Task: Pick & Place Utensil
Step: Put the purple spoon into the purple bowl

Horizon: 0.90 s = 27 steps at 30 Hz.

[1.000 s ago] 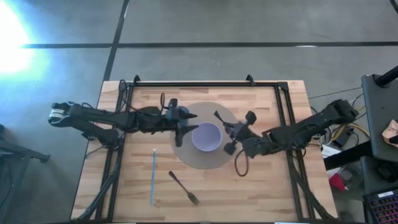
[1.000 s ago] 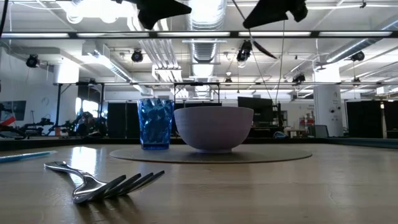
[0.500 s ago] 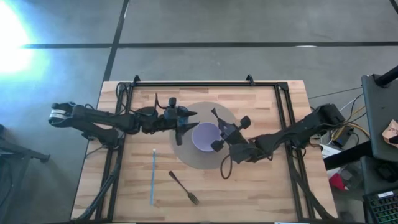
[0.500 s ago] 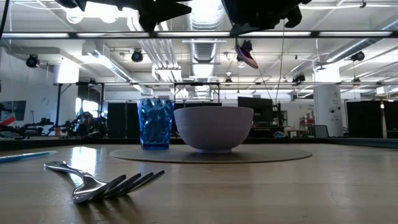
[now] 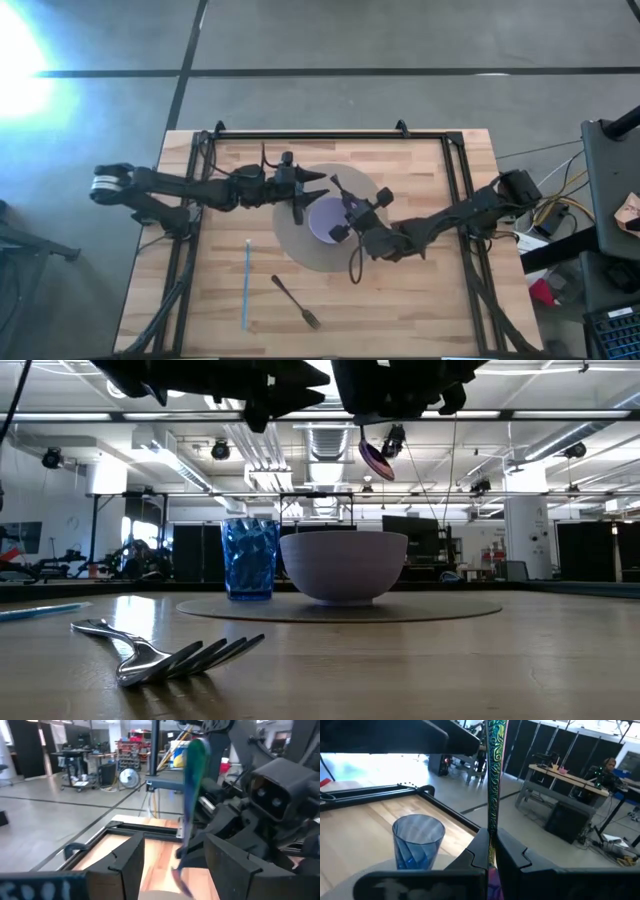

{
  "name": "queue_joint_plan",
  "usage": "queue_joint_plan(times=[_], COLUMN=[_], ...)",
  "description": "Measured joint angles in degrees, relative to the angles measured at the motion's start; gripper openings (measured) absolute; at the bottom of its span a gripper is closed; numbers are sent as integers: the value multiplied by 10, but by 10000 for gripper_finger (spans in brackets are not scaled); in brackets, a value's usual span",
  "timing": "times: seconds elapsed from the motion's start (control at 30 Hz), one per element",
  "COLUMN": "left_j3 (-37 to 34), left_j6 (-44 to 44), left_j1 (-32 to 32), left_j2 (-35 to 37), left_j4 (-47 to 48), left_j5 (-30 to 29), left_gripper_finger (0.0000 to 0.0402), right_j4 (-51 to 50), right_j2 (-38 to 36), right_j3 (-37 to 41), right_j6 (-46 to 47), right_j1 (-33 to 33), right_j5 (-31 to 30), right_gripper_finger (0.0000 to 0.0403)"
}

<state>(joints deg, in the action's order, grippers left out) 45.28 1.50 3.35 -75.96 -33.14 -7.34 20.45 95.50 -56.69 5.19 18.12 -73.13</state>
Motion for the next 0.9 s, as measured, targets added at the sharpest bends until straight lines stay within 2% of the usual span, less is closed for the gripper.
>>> queue_joint_plan(times=[0.17, 0.33, 0.57, 0.67, 0.9], left_j3=[22, 55, 65, 64, 61], left_j6=[1, -4, 2, 3, 4], left_j1=[1, 1, 3, 3, 3], left_j2=[-34, -67, -65, -62, -62], left_j4=[-8, -5, -2, -2, 17], left_j5=[16, 21, 21, 21, 21], left_gripper_finger=[197, 197, 192, 168, 75], right_j4=[4, 5, 4, 4, 12], right_j2=[1, 2, 2, 2, 2], right_j3=[0, 1, 2, 2, 2], right_j6=[5, 6, 4, 4, 4], right_j1=[-10, -11, -11, -11, -12], right_j5=[33, 40, 42, 41, 42], right_gripper_finger=[13, 13, 13, 13, 13])
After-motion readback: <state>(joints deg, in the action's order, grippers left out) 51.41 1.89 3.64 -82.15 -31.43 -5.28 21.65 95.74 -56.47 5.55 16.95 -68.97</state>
